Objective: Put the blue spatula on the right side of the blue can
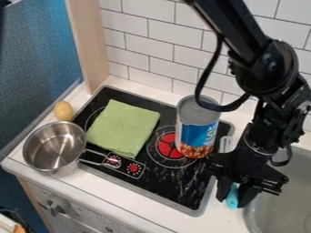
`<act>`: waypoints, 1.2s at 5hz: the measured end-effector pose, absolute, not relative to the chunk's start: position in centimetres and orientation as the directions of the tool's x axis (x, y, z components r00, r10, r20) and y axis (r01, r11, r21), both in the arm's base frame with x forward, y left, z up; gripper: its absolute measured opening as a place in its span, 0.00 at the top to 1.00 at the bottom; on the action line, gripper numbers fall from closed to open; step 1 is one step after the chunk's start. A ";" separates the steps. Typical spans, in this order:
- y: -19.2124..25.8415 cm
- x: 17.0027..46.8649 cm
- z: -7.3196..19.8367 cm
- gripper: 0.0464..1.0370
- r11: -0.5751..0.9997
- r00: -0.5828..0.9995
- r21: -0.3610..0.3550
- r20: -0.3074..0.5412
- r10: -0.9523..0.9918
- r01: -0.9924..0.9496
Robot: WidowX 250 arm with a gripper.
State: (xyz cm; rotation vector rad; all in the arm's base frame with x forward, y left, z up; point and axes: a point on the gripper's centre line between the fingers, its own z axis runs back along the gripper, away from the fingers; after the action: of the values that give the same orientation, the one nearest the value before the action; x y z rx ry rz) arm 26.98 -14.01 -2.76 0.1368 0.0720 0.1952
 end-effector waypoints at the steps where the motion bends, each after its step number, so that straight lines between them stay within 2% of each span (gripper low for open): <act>1: -14.0 27.3 -3.0 0.70 0.981 0.988 0.135 -0.043 0.146 -0.139; 2: -14.0 26.7 -3.8 0.65 0.991 0.995 0.107 -0.057 0.087 -0.080; 3: -13.1 26.4 -4.5 0.52 0.996 0.995 0.066 -0.073 0.069 -0.064; 4: -12.8 26.1 -4.5 0.22 0.997 0.996 0.059 -0.074 0.055 -0.051; 5: -12.4 26.1 -3.4 0.04 0.996 0.997 0.063 -0.057 0.059 -0.055; 6: -12.5 26.3 -1.6 0.04 0.996 0.999 0.084 -0.015 0.037 -0.035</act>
State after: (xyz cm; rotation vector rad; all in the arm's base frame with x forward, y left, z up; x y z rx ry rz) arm 26.33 -12.55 -1.59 0.0834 0.0167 0.0360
